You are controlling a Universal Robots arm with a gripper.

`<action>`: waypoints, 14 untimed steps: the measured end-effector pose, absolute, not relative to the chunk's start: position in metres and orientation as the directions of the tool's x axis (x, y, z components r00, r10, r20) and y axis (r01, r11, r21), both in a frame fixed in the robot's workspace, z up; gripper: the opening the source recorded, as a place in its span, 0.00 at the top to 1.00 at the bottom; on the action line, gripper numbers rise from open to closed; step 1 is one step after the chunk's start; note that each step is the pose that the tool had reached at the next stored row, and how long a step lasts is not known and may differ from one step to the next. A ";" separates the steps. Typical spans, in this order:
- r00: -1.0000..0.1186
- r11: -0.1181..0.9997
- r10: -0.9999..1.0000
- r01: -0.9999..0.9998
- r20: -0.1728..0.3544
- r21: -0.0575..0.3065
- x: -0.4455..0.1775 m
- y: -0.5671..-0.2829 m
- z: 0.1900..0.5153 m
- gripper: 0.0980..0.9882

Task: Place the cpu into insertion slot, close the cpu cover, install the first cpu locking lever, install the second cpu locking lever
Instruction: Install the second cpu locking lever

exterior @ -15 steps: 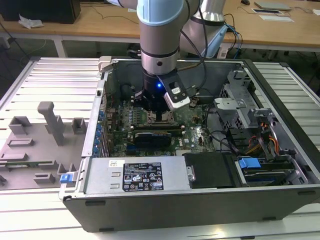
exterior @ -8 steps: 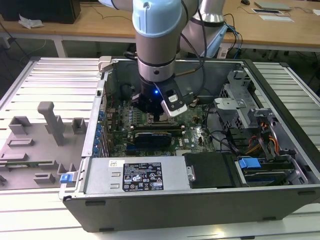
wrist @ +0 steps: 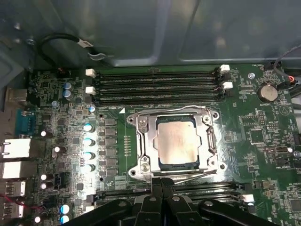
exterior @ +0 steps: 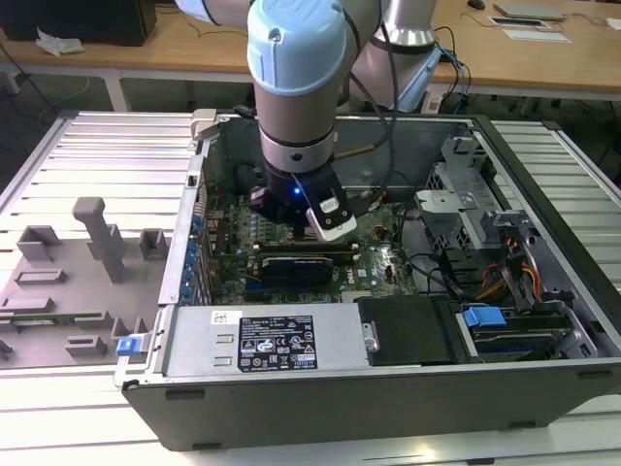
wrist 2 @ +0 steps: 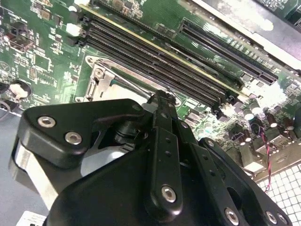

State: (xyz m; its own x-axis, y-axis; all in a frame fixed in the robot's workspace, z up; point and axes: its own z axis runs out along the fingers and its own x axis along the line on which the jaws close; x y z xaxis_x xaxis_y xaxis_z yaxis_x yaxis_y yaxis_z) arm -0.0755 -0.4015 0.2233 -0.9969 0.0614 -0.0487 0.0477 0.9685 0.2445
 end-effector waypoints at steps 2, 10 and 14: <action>-0.997 0.967 0.062 0.048 -0.048 0.251 -0.077 -0.403 0.221 0.99; -0.997 0.958 0.063 0.047 -0.046 0.282 -0.087 -0.406 0.213 0.99; -0.997 0.955 0.064 0.048 -0.046 0.292 -0.089 -0.406 0.207 0.99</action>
